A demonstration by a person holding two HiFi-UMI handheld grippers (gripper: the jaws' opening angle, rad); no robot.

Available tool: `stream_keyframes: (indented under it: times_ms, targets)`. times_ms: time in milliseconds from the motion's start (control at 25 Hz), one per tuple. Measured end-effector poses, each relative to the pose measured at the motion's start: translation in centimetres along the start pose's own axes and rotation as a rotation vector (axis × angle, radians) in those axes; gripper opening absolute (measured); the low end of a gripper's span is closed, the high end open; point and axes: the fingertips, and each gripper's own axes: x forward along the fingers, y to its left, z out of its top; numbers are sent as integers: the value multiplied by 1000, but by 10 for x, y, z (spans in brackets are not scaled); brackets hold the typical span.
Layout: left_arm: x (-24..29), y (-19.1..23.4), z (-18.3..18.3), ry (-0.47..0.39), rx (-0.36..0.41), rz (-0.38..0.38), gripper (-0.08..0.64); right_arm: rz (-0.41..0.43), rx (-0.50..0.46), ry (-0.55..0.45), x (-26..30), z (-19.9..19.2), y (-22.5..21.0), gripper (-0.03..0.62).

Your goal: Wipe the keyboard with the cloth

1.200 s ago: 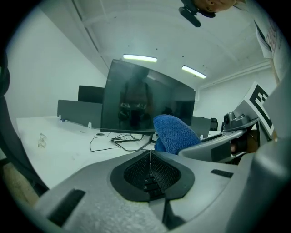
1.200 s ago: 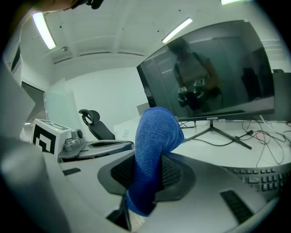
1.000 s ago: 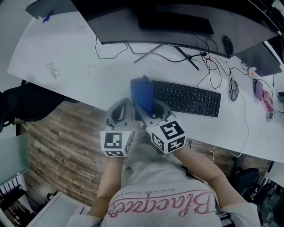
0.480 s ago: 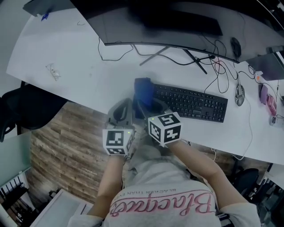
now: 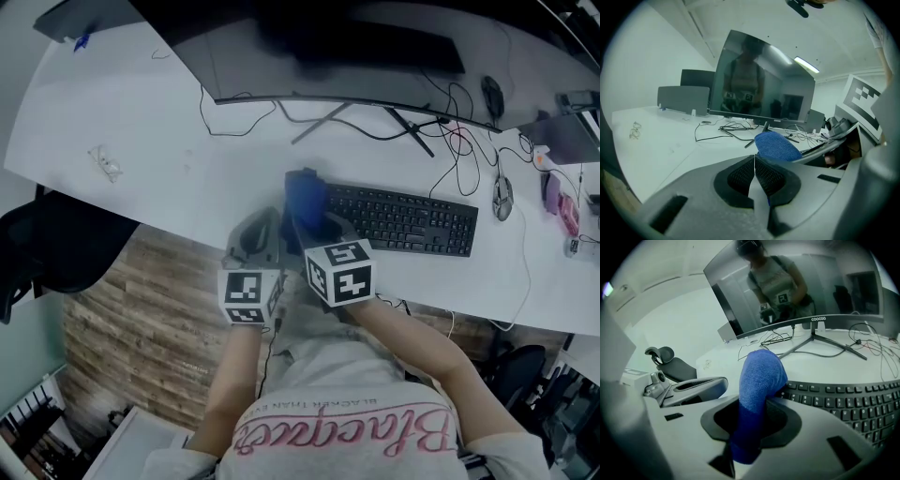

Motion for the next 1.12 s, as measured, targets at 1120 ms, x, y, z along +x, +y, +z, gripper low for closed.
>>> stream_keyframes:
  times_ms: [1120]
  targets:
    - [-2, -14, -7, 16, -5, 96, 6, 18, 8, 40, -13, -8, -23, 101]
